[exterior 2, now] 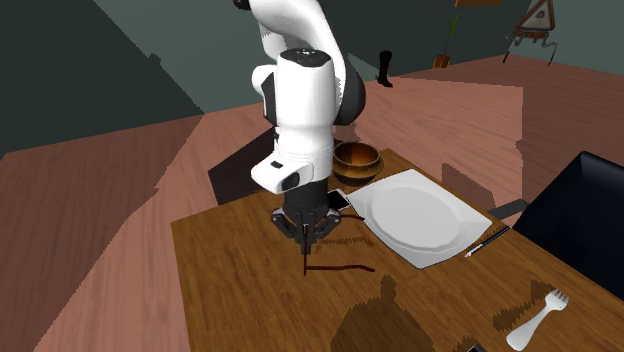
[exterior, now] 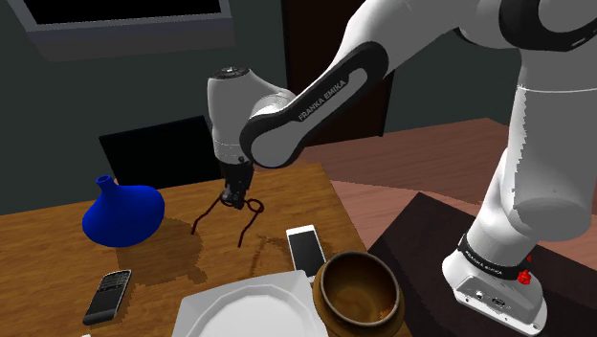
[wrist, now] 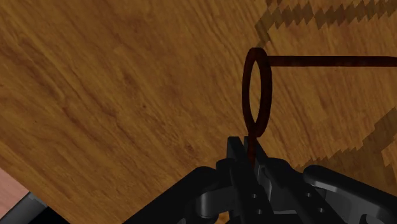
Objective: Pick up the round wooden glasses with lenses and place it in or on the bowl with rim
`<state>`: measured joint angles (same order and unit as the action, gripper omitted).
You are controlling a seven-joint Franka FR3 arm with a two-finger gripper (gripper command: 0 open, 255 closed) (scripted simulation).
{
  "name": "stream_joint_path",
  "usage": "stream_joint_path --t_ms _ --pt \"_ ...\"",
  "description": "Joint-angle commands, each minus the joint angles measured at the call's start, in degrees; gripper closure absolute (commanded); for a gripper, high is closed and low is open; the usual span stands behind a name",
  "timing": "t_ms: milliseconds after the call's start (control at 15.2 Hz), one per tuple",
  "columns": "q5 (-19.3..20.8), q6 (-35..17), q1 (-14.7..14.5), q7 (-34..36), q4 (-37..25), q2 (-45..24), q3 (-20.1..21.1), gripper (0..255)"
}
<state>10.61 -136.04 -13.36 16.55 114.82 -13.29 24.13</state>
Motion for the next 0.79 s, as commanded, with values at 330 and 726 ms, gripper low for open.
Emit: stream_joint_path --t_ms 330,726 --pt "-1.94 4.63 0.41 -1.40 -2.35 2.55 0.60 255" --pt "-3.32 8.77 0.66 -2.43 -4.84 4.44 0.91 255"
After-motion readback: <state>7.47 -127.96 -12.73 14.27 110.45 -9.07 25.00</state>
